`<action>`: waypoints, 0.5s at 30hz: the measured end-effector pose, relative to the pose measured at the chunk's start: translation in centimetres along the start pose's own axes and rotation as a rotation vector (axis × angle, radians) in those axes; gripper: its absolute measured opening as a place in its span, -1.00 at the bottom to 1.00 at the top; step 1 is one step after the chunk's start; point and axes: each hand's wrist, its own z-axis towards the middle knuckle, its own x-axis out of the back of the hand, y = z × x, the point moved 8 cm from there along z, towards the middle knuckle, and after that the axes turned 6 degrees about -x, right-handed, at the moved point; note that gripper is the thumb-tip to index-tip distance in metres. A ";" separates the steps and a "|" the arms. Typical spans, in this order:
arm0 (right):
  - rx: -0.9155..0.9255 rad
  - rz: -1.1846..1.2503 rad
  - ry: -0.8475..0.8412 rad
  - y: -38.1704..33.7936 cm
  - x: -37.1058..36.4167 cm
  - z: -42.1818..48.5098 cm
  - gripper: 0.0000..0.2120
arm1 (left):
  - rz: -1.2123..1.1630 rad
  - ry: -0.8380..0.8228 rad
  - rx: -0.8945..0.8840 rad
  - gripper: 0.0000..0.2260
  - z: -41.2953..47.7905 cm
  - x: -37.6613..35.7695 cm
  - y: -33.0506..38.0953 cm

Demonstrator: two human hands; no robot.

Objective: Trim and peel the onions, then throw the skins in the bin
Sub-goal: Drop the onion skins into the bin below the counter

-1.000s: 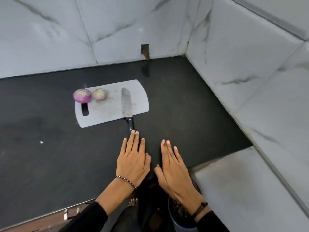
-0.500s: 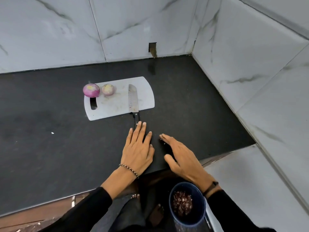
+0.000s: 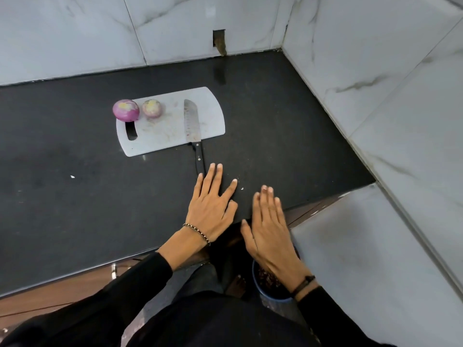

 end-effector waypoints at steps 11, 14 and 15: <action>0.228 0.178 -0.072 -1.9 1.7 5.8 -0.27 | 0.002 0.052 0.024 -0.51 0.3 1.1 -1.1; 0.200 0.313 -0.057 -1.3 2.3 3.8 -0.32 | -0.008 0.096 0.033 -0.55 0.1 1.6 -1.4; 0.163 0.311 -0.016 -0.8 2.3 3.0 -0.33 | -0.005 0.107 0.046 -0.55 0.1 1.7 -1.6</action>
